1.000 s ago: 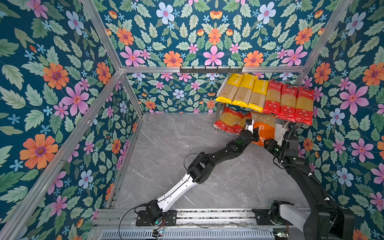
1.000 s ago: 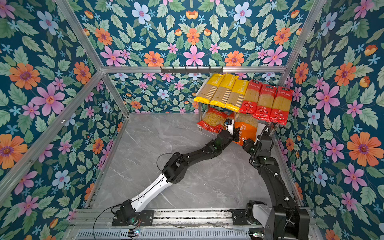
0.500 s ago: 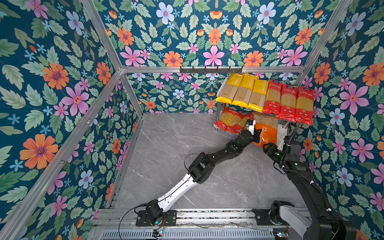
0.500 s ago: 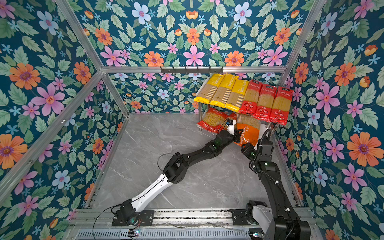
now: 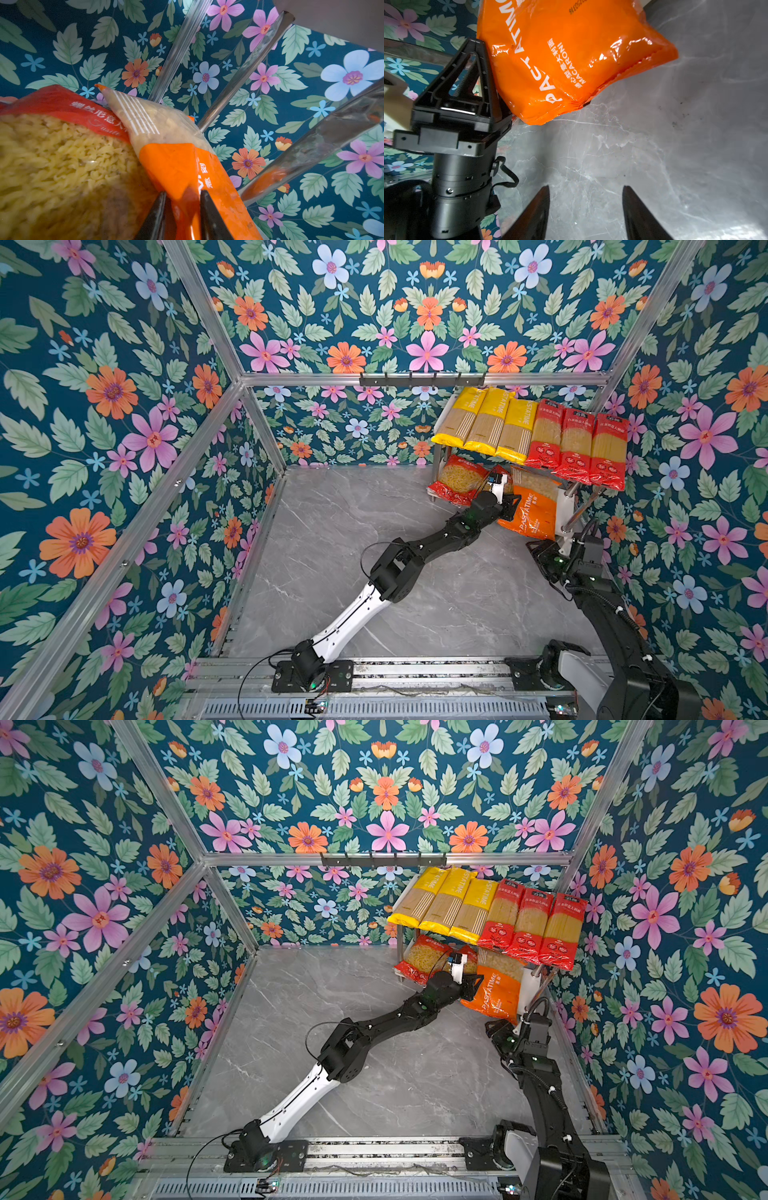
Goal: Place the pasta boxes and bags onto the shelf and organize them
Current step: 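Push the macaroni bag under the lower shelf beside the fusilli bags, then open the left gripper and draw it back while the right gripper adjusts the bag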
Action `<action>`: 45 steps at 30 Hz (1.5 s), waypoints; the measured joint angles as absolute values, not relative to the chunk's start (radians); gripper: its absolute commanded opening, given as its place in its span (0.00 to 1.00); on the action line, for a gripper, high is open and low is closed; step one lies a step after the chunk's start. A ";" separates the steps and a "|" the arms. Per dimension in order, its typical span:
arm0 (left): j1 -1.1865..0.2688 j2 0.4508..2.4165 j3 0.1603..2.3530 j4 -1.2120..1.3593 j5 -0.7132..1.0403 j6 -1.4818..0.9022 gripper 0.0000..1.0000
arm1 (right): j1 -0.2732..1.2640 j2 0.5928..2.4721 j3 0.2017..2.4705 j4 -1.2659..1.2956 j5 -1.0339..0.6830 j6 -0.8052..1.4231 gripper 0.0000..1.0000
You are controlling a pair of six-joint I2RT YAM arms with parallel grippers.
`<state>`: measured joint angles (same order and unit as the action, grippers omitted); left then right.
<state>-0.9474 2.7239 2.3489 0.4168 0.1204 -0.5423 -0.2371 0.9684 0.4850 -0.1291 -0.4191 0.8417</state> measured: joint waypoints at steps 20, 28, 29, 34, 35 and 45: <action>-0.886 2.092 1.423 0.538 0.080 -0.448 0.38 | 0.032 1.190 0.568 0.259 -0.268 0.999 0.18; -0.883 1.815 1.015 0.707 -0.034 -0.476 0.35 | 0.065 1.463 0.750 0.487 -0.133 0.961 0.12; -0.882 1.800 0.983 0.723 -0.039 -0.487 0.35 | 0.071 1.494 0.767 0.505 -0.115 0.958 0.12; -0.883 1.765 0.847 0.763 -0.046 -0.583 0.33 | 0.089 1.634 0.855 0.558 -0.007 0.958 0.13; -0.883 1.762 0.832 0.763 -0.046 -0.596 0.33 | 0.089 1.644 0.864 0.558 0.013 0.959 0.14; -0.884 1.716 0.752 0.786 -0.063 -0.672 0.33 | 0.006 1.723 0.910 0.486 0.106 1.000 0.15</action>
<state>-0.8837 1.7161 0.7525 0.7856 -0.0631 -0.6716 0.0055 1.7226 0.9096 0.4862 0.1062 1.0000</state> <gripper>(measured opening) 0.329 0.154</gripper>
